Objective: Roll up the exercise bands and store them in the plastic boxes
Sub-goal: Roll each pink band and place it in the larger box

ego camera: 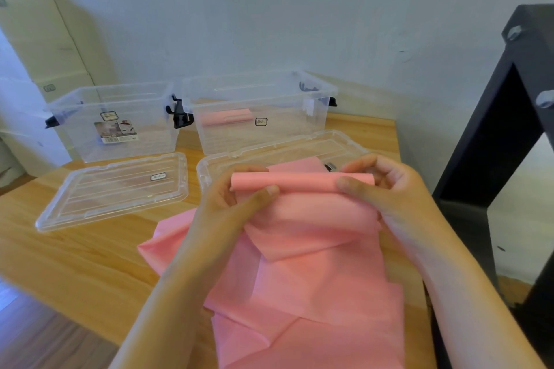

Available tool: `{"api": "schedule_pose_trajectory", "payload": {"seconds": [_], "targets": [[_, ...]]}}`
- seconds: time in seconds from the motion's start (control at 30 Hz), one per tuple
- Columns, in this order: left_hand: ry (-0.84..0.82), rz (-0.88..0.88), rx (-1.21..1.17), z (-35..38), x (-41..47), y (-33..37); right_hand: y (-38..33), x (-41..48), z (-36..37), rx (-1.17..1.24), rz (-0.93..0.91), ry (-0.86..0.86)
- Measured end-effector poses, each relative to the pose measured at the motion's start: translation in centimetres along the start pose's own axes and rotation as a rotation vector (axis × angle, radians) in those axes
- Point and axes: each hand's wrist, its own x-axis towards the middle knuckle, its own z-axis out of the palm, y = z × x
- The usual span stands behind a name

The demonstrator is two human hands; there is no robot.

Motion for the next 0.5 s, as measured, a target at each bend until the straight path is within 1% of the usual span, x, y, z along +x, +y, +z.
{"api": "schedule_pose_trajectory", "payload": {"seconds": [0.07,0.13,0.2,0.37,0.5], "targets": [[0.023,-0.104,-0.021,0.3,-0.2,-0.1,-0.1,0.0,-0.1,-0.002,-0.034,0.013],[0.023,-0.150,-0.016,0.4,-0.3,-0.2,-0.2,0.0,-0.1,-0.021,-0.068,0.024],[0.009,-0.151,-0.025,0.6,-0.2,-0.1,-0.4,0.0,-0.2,-0.017,-0.090,0.031],[-0.076,-0.130,-0.143,0.8,-0.1,0.4,-1.1,-0.3,-0.4,0.016,-0.146,0.027],[-0.039,-0.093,-0.066,0.3,-0.2,0.5,-1.0,-0.3,-0.2,0.021,-0.147,0.024]]}}
